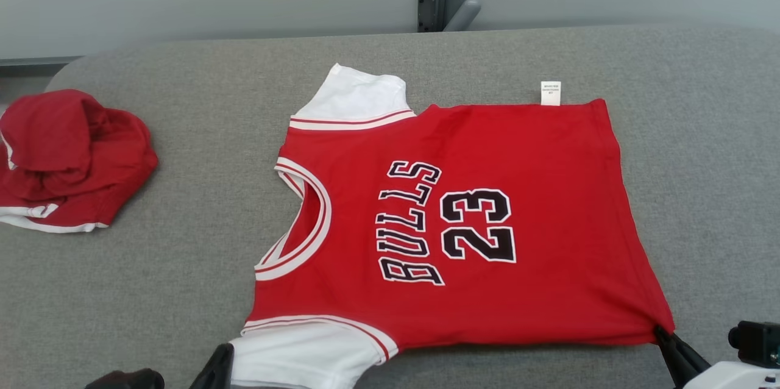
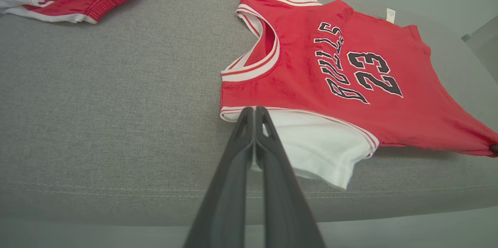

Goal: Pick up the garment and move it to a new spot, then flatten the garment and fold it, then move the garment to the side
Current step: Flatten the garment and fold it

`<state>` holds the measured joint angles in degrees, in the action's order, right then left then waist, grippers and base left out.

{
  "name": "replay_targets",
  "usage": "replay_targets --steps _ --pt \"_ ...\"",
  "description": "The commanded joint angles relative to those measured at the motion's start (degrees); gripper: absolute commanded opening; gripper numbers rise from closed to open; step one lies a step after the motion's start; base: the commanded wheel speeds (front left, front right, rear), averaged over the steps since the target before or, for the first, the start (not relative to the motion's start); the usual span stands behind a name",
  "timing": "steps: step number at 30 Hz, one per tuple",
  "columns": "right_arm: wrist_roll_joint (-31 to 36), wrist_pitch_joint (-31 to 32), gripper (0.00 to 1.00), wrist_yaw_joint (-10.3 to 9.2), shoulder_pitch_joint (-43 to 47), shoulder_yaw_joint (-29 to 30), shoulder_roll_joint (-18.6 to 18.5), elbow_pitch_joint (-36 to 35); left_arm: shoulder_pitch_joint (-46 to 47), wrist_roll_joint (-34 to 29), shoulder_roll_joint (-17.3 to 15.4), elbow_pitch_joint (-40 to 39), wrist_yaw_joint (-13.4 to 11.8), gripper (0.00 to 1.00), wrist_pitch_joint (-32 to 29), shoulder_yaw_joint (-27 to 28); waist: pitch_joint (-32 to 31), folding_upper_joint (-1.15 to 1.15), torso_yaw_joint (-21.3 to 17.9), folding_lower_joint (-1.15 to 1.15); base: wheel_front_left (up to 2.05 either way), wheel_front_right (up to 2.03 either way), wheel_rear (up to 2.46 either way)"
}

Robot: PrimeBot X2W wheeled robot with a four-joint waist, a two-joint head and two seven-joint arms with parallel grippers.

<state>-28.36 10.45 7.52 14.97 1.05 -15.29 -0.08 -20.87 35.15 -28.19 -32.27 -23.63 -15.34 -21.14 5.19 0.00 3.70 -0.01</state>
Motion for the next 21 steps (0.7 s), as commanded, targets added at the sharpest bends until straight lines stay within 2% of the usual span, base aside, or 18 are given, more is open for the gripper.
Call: replay_targets --steps 1,10,17,21 --pt "0.4 0.7 0.0 -0.05 -1.0 0.1 0.4 -0.7 1.7 -0.4 -0.5 0.8 0.5 0.0 0.0 0.3 1.2 0.0 -0.8 0.01 0.0 0.0 0.0" --pt "3.9 1.5 0.0 -0.04 -13.3 2.5 2.2 -1.2 17.0 -0.5 -0.2 7.8 5.9 0.0 0.4 1.2 9.0 0.0 -2.7 0.01 0.0 0.0 0.0" --pt "5.4 0.7 0.0 -0.04 -22.3 1.5 2.7 4.5 27.3 0.5 2.0 17.0 9.9 0.0 1.3 0.4 14.2 0.0 -3.3 0.01 0.0 0.0 0.0" --pt "5.8 -0.3 0.0 -0.04 -24.3 0.7 2.7 6.9 29.5 1.0 3.2 20.7 10.9 0.0 2.3 0.2 15.6 0.0 -3.5 0.01 0.0 0.0 0.0"
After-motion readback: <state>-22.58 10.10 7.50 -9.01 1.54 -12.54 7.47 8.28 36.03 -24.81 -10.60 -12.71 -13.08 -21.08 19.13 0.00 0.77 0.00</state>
